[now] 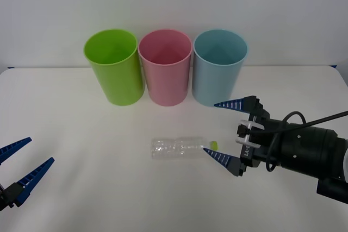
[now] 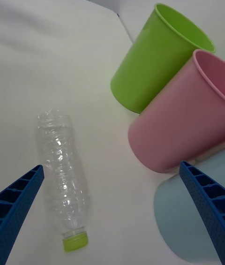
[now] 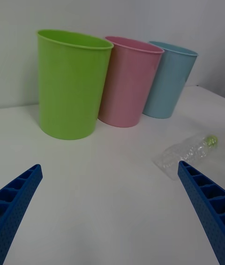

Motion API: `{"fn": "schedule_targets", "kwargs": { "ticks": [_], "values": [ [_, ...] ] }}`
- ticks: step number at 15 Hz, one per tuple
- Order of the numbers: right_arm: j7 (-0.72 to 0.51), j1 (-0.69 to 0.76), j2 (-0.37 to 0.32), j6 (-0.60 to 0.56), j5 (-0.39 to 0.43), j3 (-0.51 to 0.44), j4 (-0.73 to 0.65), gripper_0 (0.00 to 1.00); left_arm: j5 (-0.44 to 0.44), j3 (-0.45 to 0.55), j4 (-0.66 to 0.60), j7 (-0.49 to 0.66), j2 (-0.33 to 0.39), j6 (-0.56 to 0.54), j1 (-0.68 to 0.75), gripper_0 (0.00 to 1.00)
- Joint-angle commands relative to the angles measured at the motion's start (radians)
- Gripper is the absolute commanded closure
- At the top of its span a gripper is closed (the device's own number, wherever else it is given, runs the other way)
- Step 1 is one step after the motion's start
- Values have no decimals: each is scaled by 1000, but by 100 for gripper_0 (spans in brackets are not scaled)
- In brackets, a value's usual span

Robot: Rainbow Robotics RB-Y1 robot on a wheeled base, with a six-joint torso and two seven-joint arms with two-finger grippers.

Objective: Put cans in the blue bin and PET bottles in the pink bin and trash in the green bin.

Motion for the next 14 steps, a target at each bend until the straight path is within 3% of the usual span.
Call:
{"fn": "schedule_targets", "kwargs": {
  "ticks": [1,9,14],
  "values": [
    [-25,-43,8,17,100,63,15,0,0,0,0,0,0,0,0,0],
    [-62,-98,46,17,393,188,34,0,0,0,0,0,0,0,0,0],
    [-137,-98,148,-58,581,234,34,0,0,0,0,0,0,0,0,0]
  ]
}}
